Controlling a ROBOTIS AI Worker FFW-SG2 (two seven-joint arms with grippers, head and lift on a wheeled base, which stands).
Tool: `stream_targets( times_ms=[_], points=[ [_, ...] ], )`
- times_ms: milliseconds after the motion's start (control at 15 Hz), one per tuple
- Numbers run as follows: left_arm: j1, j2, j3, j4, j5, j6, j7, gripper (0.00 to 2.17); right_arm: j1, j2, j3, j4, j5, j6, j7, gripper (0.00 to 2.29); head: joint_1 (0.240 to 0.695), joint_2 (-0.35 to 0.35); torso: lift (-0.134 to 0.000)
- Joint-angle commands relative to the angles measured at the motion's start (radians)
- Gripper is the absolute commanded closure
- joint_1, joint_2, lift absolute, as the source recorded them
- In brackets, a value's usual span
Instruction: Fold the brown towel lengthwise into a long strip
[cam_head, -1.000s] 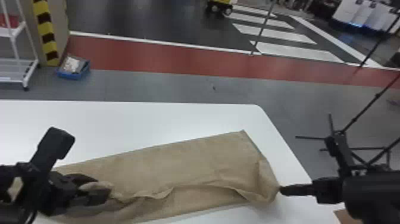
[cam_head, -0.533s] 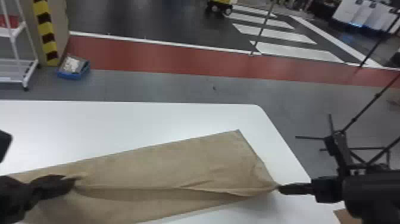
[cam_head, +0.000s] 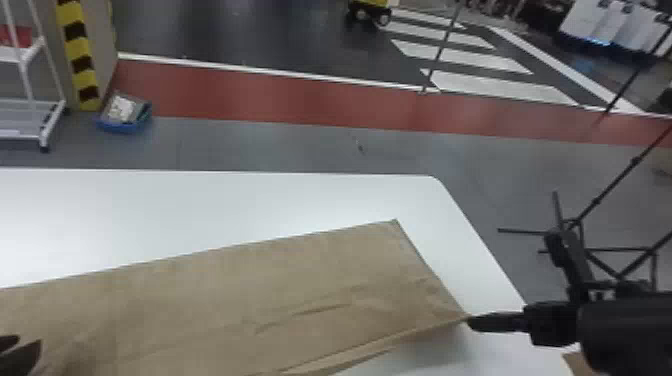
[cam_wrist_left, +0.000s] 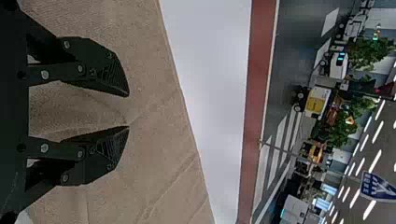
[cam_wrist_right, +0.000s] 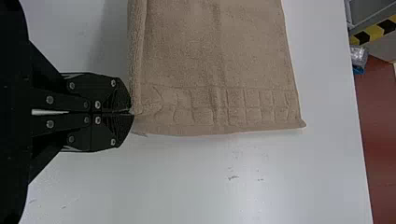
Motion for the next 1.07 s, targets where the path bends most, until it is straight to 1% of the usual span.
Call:
stream_targets(
  times_ms=[0,133,200,267,333,400,467,667,800,933,1000],
  points=[
    [0.017,-0.011,0.059,0.022,0.047,-0.018,0.006,0.06,0.007,0.001,-0.007,-0.001,0.000,-0.004,0.003,2.04,0.695,-0.317,-0.115],
    [0.019,-0.010,0.084,0.036,0.049,-0.028,0.000,0.07,0.013,0.001,-0.014,0.000,0.000,-0.004,0.003,2.04,0.695,-0.291,-0.115],
    [0.023,-0.010,0.088,0.036,0.049,-0.031,-0.017,0.07,0.013,0.001,-0.015,0.000,0.000,-0.007,0.003,2.04,0.695,-0.285,-0.115],
    [0.023,-0.008,0.084,0.030,0.047,-0.031,-0.051,0.07,0.013,0.001,-0.018,0.000,0.000,-0.004,0.003,2.04,0.695,-0.281,-0.115],
    [0.023,-0.008,0.067,0.017,0.047,-0.031,-0.072,0.07,0.013,0.001,-0.018,0.000,0.000,-0.004,0.003,2.04,0.695,-0.281,-0.115],
    [0.025,-0.007,0.033,-0.001,0.041,-0.028,-0.081,0.07,0.013,0.006,-0.017,0.000,0.000,-0.004,0.003,2.04,0.695,-0.296,-0.115],
    [0.025,-0.005,-0.016,-0.019,0.021,-0.021,-0.083,0.07,0.013,0.015,-0.015,-0.001,0.000,-0.004,0.003,2.04,0.695,-0.309,-0.115],
    [-0.006,-0.002,-0.188,-0.013,-0.100,-0.012,-0.046,0.08,0.019,0.017,-0.014,-0.004,0.003,-0.004,0.003,2.04,0.695,-0.350,-0.115],
    [-0.044,0.000,-0.277,0.027,-0.197,-0.012,0.000,0.08,0.025,0.018,-0.018,-0.015,0.003,-0.001,0.003,2.04,0.695,-0.350,-0.115],
    [-0.070,0.001,-0.311,0.071,-0.234,0.000,0.040,0.19,0.027,0.018,-0.020,-0.013,0.003,-0.004,0.003,2.04,0.695,-0.350,-0.115],
    [-0.078,0.003,-0.326,0.088,-0.275,0.000,0.061,0.28,0.027,0.018,-0.020,-0.013,0.002,-0.013,0.003,2.04,0.695,-0.350,-0.115]
  ],
)
